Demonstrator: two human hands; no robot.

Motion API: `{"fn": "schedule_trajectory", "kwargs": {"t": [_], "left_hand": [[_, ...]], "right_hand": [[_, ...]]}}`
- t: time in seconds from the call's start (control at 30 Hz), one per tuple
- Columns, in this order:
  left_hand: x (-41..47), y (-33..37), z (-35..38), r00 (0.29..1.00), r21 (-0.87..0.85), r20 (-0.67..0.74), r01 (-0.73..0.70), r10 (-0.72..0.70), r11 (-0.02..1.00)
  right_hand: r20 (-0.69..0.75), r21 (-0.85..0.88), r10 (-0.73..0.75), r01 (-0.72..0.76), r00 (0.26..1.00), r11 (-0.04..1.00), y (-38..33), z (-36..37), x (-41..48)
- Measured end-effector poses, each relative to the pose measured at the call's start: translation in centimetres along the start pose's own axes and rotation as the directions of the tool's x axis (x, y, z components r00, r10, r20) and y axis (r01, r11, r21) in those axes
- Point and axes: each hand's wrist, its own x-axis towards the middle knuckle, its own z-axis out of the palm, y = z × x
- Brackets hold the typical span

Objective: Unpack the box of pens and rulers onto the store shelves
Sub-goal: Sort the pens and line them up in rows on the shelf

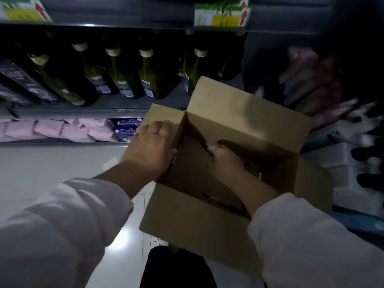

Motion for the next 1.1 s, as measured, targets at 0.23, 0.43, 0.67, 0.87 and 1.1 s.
{"fn": "schedule_trajectory", "kwargs": {"t": [0.23,0.43,0.67,0.87,1.1], "left_hand": [[2.6,-1.5,4.1,1.000,-0.129,-0.006,-0.018,0.018,0.992],[3.0,-2.2,5.3,0.999,-0.193,-0.035,-0.033,0.027,0.981],[3.2,-2.2,5.6,0.998,-0.216,-0.058,-0.045,0.033,0.975],[3.2,-2.3,5.9,0.997,-0.248,-0.066,-0.046,0.031,0.968],[3.3,-2.2,6.1,0.997,-0.267,-0.070,-0.055,0.037,0.962]], "right_hand": [[-0.057,-0.020,0.092,-0.094,0.994,0.995,1.2,4.4,6.4],[-0.036,0.007,0.167,-0.167,0.985,0.986,2.1,6.6,8.4],[0.065,0.248,0.287,-0.294,0.956,0.923,0.4,8.3,9.2],[0.190,0.581,0.237,-0.304,0.953,0.755,-2.8,10.0,11.1],[0.421,0.760,0.202,-0.466,0.884,0.453,-3.2,8.9,10.5]]}}
